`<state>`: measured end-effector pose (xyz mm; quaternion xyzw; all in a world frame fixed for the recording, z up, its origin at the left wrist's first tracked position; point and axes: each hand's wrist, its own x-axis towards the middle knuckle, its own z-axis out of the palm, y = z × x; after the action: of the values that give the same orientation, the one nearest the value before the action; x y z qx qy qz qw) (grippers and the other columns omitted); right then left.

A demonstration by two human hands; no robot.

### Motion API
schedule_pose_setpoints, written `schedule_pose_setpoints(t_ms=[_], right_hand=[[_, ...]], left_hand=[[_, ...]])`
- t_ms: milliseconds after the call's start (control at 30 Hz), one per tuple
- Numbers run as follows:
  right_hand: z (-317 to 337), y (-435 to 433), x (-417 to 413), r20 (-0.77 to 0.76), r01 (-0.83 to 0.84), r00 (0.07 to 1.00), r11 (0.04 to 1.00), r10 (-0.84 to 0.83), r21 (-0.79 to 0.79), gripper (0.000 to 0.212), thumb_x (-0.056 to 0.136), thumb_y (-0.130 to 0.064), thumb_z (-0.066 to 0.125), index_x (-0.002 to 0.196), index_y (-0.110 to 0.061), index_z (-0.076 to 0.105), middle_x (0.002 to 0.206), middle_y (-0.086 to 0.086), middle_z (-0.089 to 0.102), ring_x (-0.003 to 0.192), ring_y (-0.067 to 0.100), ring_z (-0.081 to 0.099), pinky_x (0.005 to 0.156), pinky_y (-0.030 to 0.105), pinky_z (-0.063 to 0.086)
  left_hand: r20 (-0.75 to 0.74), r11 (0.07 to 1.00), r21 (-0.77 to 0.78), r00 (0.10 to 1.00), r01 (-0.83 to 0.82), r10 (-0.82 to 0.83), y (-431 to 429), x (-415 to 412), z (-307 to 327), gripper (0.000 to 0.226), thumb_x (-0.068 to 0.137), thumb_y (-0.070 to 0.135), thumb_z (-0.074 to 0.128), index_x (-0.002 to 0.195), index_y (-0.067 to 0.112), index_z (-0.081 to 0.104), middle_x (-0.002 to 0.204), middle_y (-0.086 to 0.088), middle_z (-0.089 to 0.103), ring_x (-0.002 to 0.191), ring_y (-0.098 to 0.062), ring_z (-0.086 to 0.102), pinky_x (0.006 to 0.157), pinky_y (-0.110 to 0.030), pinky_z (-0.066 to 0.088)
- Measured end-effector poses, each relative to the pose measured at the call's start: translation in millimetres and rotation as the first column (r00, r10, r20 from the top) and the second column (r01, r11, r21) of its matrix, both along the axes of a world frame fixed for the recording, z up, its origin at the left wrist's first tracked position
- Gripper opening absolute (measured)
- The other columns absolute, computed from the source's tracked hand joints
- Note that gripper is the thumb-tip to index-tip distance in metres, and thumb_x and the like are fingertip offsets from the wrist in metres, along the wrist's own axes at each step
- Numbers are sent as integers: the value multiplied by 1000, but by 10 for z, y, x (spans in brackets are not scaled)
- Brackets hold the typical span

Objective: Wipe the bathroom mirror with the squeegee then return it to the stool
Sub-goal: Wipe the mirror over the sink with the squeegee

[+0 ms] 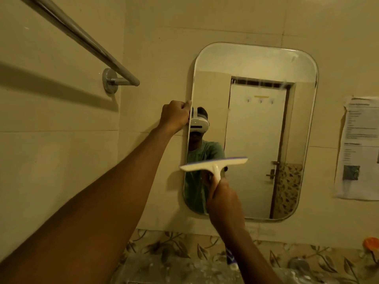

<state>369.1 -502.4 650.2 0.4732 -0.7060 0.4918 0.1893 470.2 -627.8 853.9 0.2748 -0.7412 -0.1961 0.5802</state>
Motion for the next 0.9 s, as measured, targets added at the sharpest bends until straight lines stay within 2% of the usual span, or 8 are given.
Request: schedule_pose_setpoints(t_ms=[100, 233, 367, 467, 567, 733, 800, 900], right_hand=[[-318, 80, 97, 18, 15, 1000, 997, -17, 73, 26, 102, -39, 35, 100, -20, 53, 66, -9, 58, 51, 4, 58, 47, 22, 54], [-140, 100, 153, 59, 5, 998, 1000, -6, 6, 37, 103, -42, 27, 95, -19, 54, 63, -9, 58, 49, 4, 56, 41, 19, 43], [395, 52, 138, 38, -46, 998, 992, 51, -115, 33, 104, -39, 31, 99, -16, 54, 70, -6, 61, 53, 5, 61, 45, 22, 53], [480, 7, 136, 50, -54, 997, 988, 62, -142, 32, 104, -40, 31, 104, -16, 53, 77, -3, 63, 61, 9, 65, 53, 33, 59], [124, -7, 158, 62, -19, 998, 998, 22, -56, 28, 103, -38, 34, 101, -17, 52, 70, -6, 61, 56, 7, 62, 52, 34, 58], [-613, 91, 215, 82, 47, 995, 997, -52, 67, 28, 103, -35, 37, 102, -14, 56, 63, -7, 57, 49, 6, 56, 44, 23, 50], [-724, 125, 248, 99, 75, 991, 992, -86, 105, 28, 103, -34, 38, 103, -13, 56, 63, -8, 57, 49, 5, 56, 44, 20, 48], [-689, 156, 285, 119, 77, 989, 992, -89, 102, 30, 103, -36, 35, 100, -14, 56, 64, -8, 57, 48, 5, 55, 43, 19, 45]], left_hand=[[29, 1000, -6, 1000, -12, 12, 27, 5, -78, 49, 101, 41, 42, 88, 2, 69, 84, -15, 71, 79, -29, 68, 79, -44, 56], [77, 999, -38, 997, -25, 28, 42, 14, -313, 50, 101, 43, 38, 88, 5, 67, 85, -15, 71, 78, -30, 68, 76, -40, 56], [92, 998, -47, 995, -33, 38, 31, 16, -371, 48, 101, 43, 41, 75, 9, 62, 79, -16, 69, 75, -30, 67, 75, -43, 55], [95, 997, -62, 994, -49, 55, 38, 27, -409, 49, 100, 44, 42, 70, 10, 59, 75, -13, 67, 72, -29, 66, 73, -43, 55], [87, 997, -64, 995, -44, 50, 21, 26, -510, 50, 100, 44, 42, 73, 7, 61, 75, -12, 68, 74, -30, 66, 70, -40, 55], [76, 996, -83, 996, -42, 48, 17, 37, -576, 47, 99, 44, 45, 73, 9, 61, 76, -14, 68, 71, -27, 66, 68, -41, 56], [94, 995, -91, 994, -43, 51, 26, 49, -604, 46, 99, 44, 44, 78, 8, 62, 78, -14, 68, 71, -25, 65, 65, -38, 55], [116, 996, -78, 992, -38, 47, 37, 65, -774, 45, 99, 44, 44, 73, 11, 60, 72, -13, 66, 68, -26, 65, 68, -45, 56]])
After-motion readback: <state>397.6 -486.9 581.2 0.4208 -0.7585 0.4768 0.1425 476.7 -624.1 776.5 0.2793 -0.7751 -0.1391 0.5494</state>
